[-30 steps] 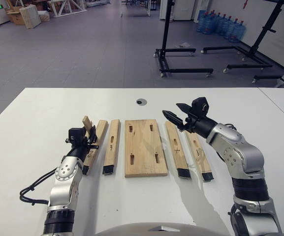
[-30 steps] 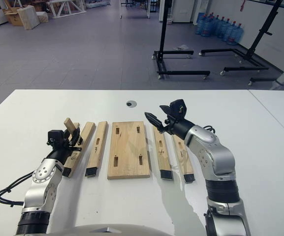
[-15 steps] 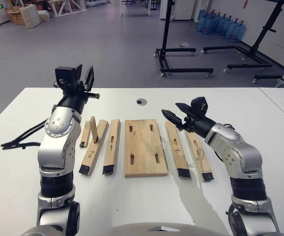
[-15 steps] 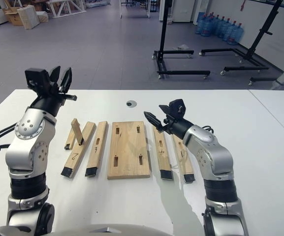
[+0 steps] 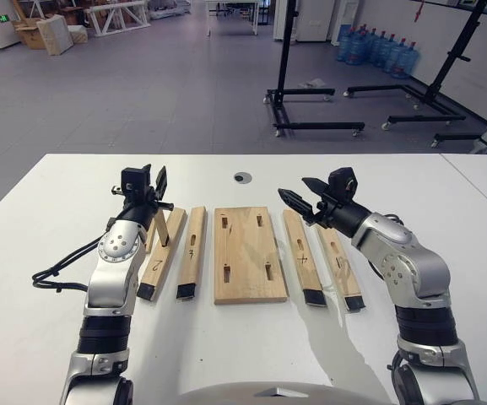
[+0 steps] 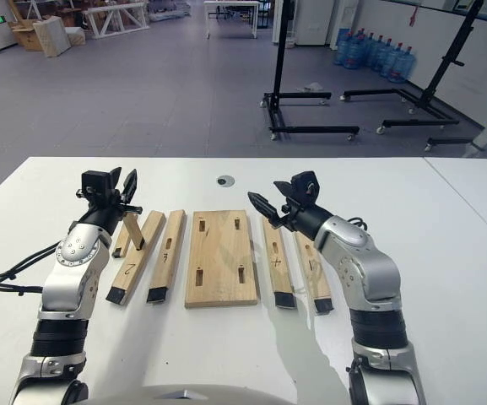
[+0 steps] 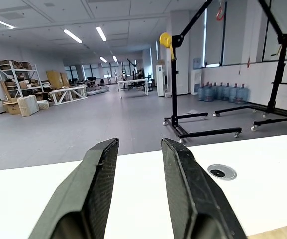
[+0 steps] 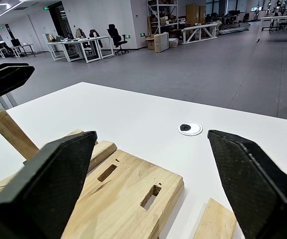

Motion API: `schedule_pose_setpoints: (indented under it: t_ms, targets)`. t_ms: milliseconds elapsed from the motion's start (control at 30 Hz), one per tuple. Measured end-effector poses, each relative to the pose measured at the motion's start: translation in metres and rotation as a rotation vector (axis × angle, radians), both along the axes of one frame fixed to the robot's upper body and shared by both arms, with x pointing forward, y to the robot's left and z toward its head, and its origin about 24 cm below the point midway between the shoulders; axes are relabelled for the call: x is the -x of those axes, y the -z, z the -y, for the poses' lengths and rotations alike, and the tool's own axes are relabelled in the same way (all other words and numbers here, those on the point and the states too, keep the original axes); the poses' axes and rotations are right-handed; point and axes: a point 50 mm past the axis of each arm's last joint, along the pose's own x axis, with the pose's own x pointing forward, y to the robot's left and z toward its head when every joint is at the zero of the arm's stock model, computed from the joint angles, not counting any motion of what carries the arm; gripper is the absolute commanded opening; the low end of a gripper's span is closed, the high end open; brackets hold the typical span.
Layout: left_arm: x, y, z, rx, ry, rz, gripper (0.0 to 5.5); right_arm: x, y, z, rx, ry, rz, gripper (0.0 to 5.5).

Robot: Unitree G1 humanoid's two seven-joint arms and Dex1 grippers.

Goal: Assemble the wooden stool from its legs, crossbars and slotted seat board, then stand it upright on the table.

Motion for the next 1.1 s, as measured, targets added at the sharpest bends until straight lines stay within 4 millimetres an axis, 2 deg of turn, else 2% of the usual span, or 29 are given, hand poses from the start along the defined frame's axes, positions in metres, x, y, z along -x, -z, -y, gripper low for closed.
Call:
schedule_pose_setpoints:
  t_ms: [100, 133, 167, 233, 267, 333, 467, 533, 567, 600, 667, 733, 767, 833, 900, 1000, 1100]
  targets:
    - [-0.004, -0.014, -0.002, 0.042, -0.029, 0.003, 1.55, 0.0, -0.001, 0.001, -0.003, 0.007, 0.001, 4.11]
    - [-0.006, -0.028, -0.002, 0.068, -0.039, 0.025, 1.55, 0.0, -0.001, 0.002, -0.008, 0.011, 0.003, 4.11]
    - [-0.008, -0.068, 0.002, 0.092, -0.034, 0.146, 1.55, -0.001, -0.004, 0.001, -0.02, 0.01, 0.009, 4.11]
    - [-0.002, -0.117, 0.009, 0.117, -0.002, 0.287, 1.55, -0.002, -0.008, 0.002, -0.023, 0.02, 0.024, 4.11]
    - [0.003, -0.135, 0.01, 0.147, 0.014, 0.316, 1.55, -0.002, -0.008, 0.002, -0.025, 0.022, 0.027, 4.11]
    - [0.014, -0.158, 0.004, 0.218, 0.093, 0.307, 1.55, -0.001, -0.009, 0.004, -0.027, 0.029, 0.029, 4.11]
    - [0.04, -0.195, -0.029, 0.23, 0.331, 0.266, 1.55, 0.005, -0.005, 0.021, -0.024, 0.083, 0.017, 4.11]
    - [0.061, -0.21, -0.064, 0.236, 0.462, 0.237, 1.55, 0.011, -0.004, 0.039, 0.0, 0.14, 0.015, 4.11]
    - [0.081, -0.216, -0.086, 0.228, 0.494, 0.236, 1.55, 0.017, -0.005, 0.051, 0.015, 0.176, 0.019, 4.11]
    - [0.092, -0.212, -0.096, 0.214, 0.513, 0.218, 1.55, 0.019, -0.006, 0.059, 0.028, 0.203, 0.018, 4.11]
    - [0.105, -0.183, -0.107, 0.221, 0.545, 0.086, 1.55, 0.023, -0.008, 0.068, 0.039, 0.233, 0.026, 4.11]
    - [0.116, -0.131, -0.111, 0.268, 0.568, -0.165, 1.55, 0.026, -0.009, 0.07, 0.043, 0.242, 0.031, 4.11]
    - [0.12, -0.113, -0.11, 0.285, 0.562, -0.256, 1.55, 0.026, -0.009, 0.071, 0.044, 0.245, 0.031, 4.11]
    - [0.124, -0.05, -0.094, 0.311, 0.491, -0.559, 1.55, 0.028, -0.01, 0.07, 0.032, 0.239, 0.033, 4.11]
    - [0.119, -0.01, -0.072, 0.249, 0.393, -0.702, 1.74, 0.028, -0.007, 0.064, 0.032, 0.223, 0.019, 4.11]
    - [0.118, 0.016, -0.041, 0.145, 0.342, -0.77, 2.16, 0.027, -0.002, 0.05, 0.029, 0.178, -0.001, 4.11]
    - [0.117, 0.025, -0.031, 0.037, 0.267, -0.796, 2.62, 0.026, 0.0, 0.044, 0.017, 0.167, -0.008, 4.11]
